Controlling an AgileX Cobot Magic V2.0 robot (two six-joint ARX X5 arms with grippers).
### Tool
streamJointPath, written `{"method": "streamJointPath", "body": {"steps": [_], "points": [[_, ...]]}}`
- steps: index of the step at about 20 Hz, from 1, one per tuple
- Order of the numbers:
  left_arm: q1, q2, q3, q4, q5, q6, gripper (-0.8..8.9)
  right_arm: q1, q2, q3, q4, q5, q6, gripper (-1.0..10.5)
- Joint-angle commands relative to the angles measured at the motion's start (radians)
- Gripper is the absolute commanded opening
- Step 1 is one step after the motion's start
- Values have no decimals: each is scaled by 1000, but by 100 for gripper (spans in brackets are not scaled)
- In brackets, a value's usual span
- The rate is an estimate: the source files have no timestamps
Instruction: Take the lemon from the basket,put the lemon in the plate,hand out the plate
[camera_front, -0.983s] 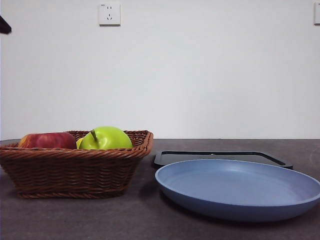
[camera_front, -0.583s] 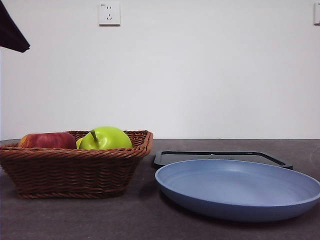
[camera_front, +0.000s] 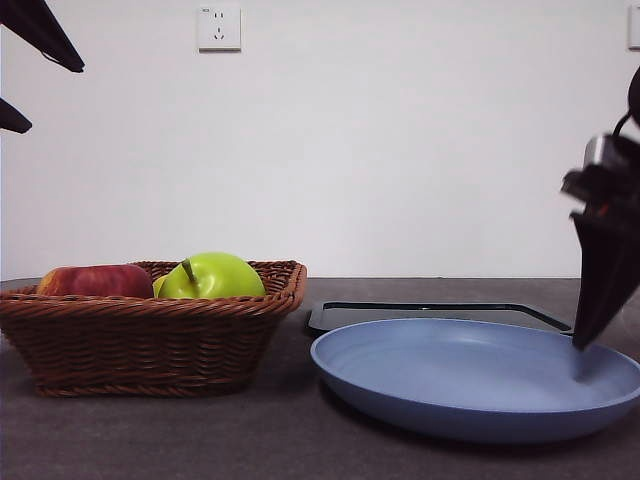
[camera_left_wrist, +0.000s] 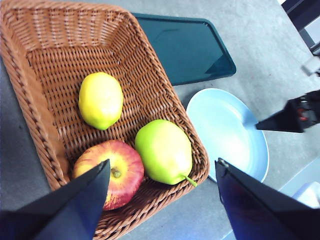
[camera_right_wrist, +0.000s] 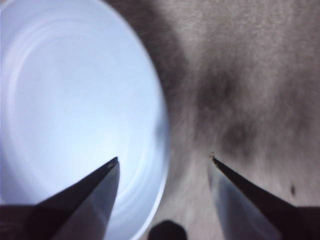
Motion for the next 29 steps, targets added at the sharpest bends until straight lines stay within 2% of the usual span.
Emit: {"method": "streamJointPath", "body": {"steps": [1, 6, 10, 15, 18, 21, 26, 27, 29], "points": [[-4, 6, 16, 3, -2, -3, 365, 10, 57, 11, 32, -2, 23, 212], [-4, 6, 16, -10, -2, -3, 365, 13, 78, 11, 39, 1, 40, 1], [-4, 6, 16, -14, -3, -4, 365, 13, 62, 11, 39, 0, 57, 4], [-4, 6, 16, -6, -3, -7, 363, 12, -53, 12, -10, 0, 64, 4], [-4, 6, 16, 23, -85, -35, 363, 12, -151, 12, -78, 0, 66, 4], [-7, 12, 18, 71, -100, -49, 385, 12, -250, 12, -140, 0, 65, 4], [-79, 187, 117, 45, -95, -37, 404, 12, -391, 12, -187, -1, 66, 4], [-105, 237, 161, 37, -130, -20, 404, 12, -410, 12, -187, 0, 66, 4], [-167, 340, 253, 17, -267, 28, 404, 12, -439, 12, -187, 0, 66, 4]]}}
